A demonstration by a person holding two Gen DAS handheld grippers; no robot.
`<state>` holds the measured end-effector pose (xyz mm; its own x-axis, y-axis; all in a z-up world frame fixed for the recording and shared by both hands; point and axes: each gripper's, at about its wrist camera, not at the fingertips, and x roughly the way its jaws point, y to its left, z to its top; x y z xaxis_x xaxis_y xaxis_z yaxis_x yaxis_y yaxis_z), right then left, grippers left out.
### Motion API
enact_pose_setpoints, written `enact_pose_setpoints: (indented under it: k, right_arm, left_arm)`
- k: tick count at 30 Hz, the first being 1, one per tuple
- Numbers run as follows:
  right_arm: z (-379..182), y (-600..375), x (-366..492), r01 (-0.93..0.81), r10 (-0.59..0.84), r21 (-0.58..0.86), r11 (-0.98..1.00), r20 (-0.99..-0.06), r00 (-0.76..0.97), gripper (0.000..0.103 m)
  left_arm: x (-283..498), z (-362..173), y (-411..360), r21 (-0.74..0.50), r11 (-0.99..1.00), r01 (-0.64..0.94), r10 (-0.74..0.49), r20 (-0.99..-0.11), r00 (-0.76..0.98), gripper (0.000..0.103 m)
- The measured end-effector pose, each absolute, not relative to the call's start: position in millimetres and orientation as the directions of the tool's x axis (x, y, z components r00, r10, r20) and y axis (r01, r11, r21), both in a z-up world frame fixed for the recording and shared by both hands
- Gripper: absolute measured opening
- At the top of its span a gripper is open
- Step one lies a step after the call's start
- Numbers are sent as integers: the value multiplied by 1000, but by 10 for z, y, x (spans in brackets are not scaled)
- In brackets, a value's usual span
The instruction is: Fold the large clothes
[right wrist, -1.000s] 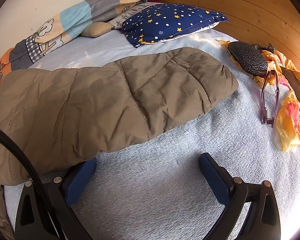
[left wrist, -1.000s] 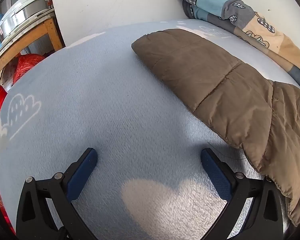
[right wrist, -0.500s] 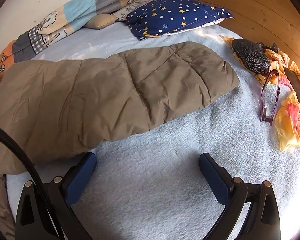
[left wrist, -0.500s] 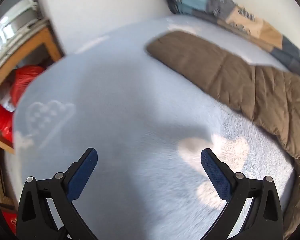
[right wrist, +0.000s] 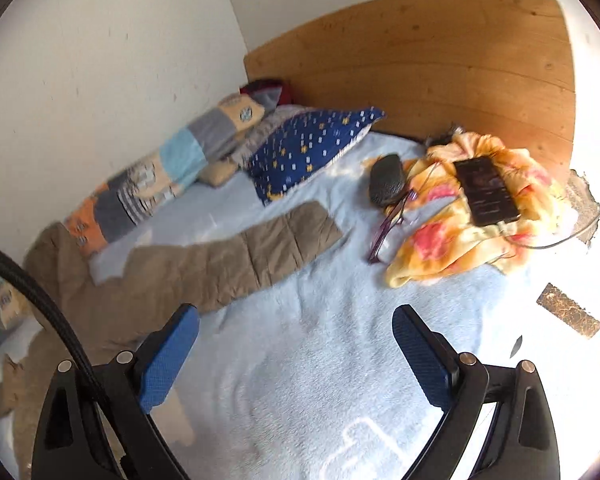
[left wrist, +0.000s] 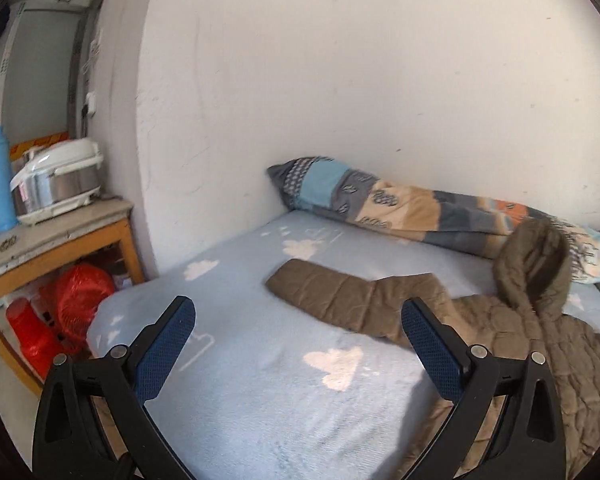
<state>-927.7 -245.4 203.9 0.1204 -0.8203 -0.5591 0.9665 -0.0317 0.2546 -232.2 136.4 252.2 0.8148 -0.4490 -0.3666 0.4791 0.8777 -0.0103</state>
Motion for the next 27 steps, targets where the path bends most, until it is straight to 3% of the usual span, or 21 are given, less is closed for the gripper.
enact_pose_setpoints:
  k: [8,12,14,16,21,24,27]
  right_arm:
    - [3373,-1393,-9564,896,-938,425,129,-242,249,100]
    - [3827,-953,-9339,848,-929,460,265,-112,352,103]
    - [3899,-789,-9074,827,-907,455,330,-91,412,103]
    - [3832,-727,-8736,822,-880,433,370,-121,459,103]
    - [3261,-950,-7812,874,-816,336,350,-349,460,103]
    - [2825,-1111,-7418,929,-809,180,324,-455,371,103]
    - [2491,-1297,-7198,951,-815,74,299,-498,295,103]
  left_arm:
    - [-3854,3335,1014,-8,576,817,-784,-288,550,103]
    - [-4342,3489,941,-44,422,906,-872,-294,392,103]
    - [-4523,3471,874,-44,363,931,-894,-296,335,103]
    - [-4662,3363,772,-67,328,942,-901,-322,291,103]
    - [-4786,2880,516,-131,342,930,-885,-377,273,103]
    - [-4737,2595,322,-85,384,919,-855,-410,319,103]
    - [-4626,2340,118,-32,417,908,-824,-436,363,103]
